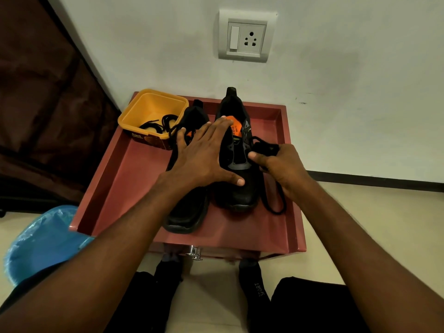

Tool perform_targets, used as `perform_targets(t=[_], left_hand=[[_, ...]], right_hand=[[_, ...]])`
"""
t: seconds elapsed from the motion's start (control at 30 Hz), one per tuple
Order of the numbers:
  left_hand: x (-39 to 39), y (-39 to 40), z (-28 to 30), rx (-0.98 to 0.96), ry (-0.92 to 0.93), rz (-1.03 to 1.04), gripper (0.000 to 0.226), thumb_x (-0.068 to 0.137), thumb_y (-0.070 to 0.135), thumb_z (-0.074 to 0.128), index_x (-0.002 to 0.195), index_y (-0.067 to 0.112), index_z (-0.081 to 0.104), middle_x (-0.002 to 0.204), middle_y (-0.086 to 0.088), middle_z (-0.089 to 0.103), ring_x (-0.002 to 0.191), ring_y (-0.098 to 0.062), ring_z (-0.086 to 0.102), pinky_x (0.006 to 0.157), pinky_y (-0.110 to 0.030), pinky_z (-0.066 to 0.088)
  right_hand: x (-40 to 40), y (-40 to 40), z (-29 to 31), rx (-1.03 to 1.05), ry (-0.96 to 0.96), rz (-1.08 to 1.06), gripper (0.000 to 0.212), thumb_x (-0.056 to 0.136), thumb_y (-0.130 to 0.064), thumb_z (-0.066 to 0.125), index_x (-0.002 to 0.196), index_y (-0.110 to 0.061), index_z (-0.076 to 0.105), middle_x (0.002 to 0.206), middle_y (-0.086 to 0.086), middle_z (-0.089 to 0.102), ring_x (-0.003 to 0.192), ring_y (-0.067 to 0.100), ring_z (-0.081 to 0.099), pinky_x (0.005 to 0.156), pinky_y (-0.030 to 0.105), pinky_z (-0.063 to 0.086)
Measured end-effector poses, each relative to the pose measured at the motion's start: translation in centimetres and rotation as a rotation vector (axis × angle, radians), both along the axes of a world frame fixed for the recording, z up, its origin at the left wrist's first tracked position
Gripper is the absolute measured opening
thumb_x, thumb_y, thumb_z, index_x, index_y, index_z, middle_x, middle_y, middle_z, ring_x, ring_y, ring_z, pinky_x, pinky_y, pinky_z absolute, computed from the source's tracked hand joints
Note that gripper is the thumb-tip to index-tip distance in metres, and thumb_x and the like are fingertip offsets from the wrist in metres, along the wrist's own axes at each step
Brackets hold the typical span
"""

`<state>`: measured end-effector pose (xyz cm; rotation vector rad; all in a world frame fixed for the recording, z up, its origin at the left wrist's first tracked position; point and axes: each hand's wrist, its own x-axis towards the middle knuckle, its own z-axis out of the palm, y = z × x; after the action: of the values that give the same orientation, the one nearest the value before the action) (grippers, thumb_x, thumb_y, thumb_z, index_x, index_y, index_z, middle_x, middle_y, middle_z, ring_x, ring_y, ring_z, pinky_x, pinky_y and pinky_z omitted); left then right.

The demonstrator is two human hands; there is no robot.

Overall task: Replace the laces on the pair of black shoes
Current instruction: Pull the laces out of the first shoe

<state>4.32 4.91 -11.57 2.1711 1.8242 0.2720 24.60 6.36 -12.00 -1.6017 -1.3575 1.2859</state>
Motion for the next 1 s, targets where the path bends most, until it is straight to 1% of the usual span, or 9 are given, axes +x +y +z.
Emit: perform_targets(t=[0.07, 0.33, 0.53, 0.63, 0.7, 0.77, 0.83, 0.9, 1.0], left_hand=[[0.0, 0.0, 0.0, -0.004, 0.001, 0.003, 0.139, 0.053, 0.089, 0.072, 0.161, 0.041, -0.001, 0.172, 0.015, -0.004, 0.160, -0.019, 0.002, 0.120, -0.069, -0.006], [-0.1, 0.1, 0.1, -0.021, -0.012, -0.002, 0.140, 0.053, 0.087, 0.075, 0.161, 0.041, -0.001, 0.172, 0.015, -0.004, 0.160, -0.018, 0.002, 0.119, -0.068, -0.007], [0.6, -0.2, 0.7, 0.121, -0.100, 0.025, 0.119, 0.068, 0.084, 0.067, 0.162, 0.034, 0.013, 0.172, 0.010, 0.010, 0.159, -0.014, 0.006, 0.122, -0.062, -0.005], [1.8, -0.5, 1.8, 0.129, -0.306, 0.028, 0.099, 0.077, 0.072, 0.073, 0.157, 0.034, 0.029, 0.163, 0.010, 0.035, 0.153, -0.013, 0.027, 0.124, -0.054, 0.006], [2.5, -0.6, 2.8, -0.037, -0.630, -0.040, 0.086, 0.083, 0.055, 0.079, 0.154, 0.035, 0.034, 0.148, 0.010, 0.054, 0.141, -0.013, 0.048, 0.119, -0.053, 0.033], [3.1, -1.0, 3.7, -0.259, -1.003, -0.078, 0.071, 0.091, 0.027, 0.079, 0.150, 0.029, 0.039, 0.129, 0.005, 0.068, 0.127, -0.014, 0.063, 0.107, -0.046, 0.052], [3.3, -1.2, 4.4, -0.396, -1.245, -0.060, 0.051, 0.094, 0.018, 0.075, 0.138, 0.026, 0.051, 0.118, -0.002, 0.070, 0.114, -0.025, 0.064, 0.105, -0.041, 0.049], [3.1, -1.4, 4.8, -0.512, -1.385, -0.032, 0.046, 0.095, 0.027, 0.071, 0.137, 0.019, 0.053, 0.115, -0.010, 0.063, 0.104, -0.035, 0.051, 0.096, -0.046, 0.047], [2.0, -1.3, 4.9, -0.639, -1.323, -0.013, 0.065, 0.099, 0.035, 0.066, 0.151, 0.010, 0.036, 0.119, -0.021, 0.068, 0.095, -0.040, 0.064, 0.077, -0.040, 0.052]], right_hand=[[0.1, 0.3, -0.2, -0.016, -0.007, -0.040, 0.022, 0.097, -0.018, 0.071, 0.119, -0.013, 0.074, 0.103, 0.002, 0.078, 0.097, 0.016, 0.075, 0.082, 0.032, 0.062], [1.8, 1.3, 0.9, -0.348, 0.553, -0.269, 0.026, 0.110, -0.022, 0.047, 0.106, -0.004, 0.065, 0.100, 0.013, 0.075, 0.098, 0.028, 0.074, 0.085, 0.039, 0.059], [2.0, 0.6, 3.3, -0.088, 0.476, -0.135, 0.016, 0.099, -0.027, 0.069, 0.108, -0.014, 0.068, 0.090, 0.004, 0.072, 0.071, 0.014, 0.067, 0.073, 0.034, 0.056], [1.5, 0.1, 4.9, -0.094, 0.655, 0.093, 0.021, 0.102, -0.026, 0.063, 0.116, -0.012, 0.068, 0.105, 0.010, 0.068, 0.075, 0.016, 0.063, 0.067, 0.032, 0.056], [1.2, -0.2, 5.6, -0.096, 0.786, 0.173, 0.025, 0.104, -0.024, 0.057, 0.121, -0.010, 0.069, 0.118, 0.014, 0.068, 0.089, 0.021, 0.068, 0.066, 0.027, 0.056], [1.3, -0.1, 5.8, -0.107, 0.920, 0.183, 0.029, 0.107, -0.023, 0.052, 0.128, -0.008, 0.066, 0.130, 0.018, 0.067, 0.105, 0.026, 0.069, 0.081, 0.028, 0.056], [1.7, 0.1, 5.6, -0.112, 0.995, 0.167, 0.038, 0.109, -0.021, 0.047, 0.141, -0.003, 0.056, 0.139, 0.020, 0.063, 0.117, 0.028, 0.067, 0.108, 0.038, 0.048], [1.7, 0.3, 5.3, -0.087, 0.983, 0.141, 0.045, 0.110, -0.020, 0.044, 0.149, 0.002, 0.046, 0.143, 0.020, 0.060, 0.125, 0.030, 0.064, 0.112, 0.041, 0.044], [1.0, 0.4, 5.2, -0.054, 0.979, 0.091, 0.045, 0.110, -0.021, 0.042, 0.148, 0.004, 0.045, 0.143, 0.021, 0.061, 0.128, 0.032, 0.063, 0.107, 0.040, 0.052]])
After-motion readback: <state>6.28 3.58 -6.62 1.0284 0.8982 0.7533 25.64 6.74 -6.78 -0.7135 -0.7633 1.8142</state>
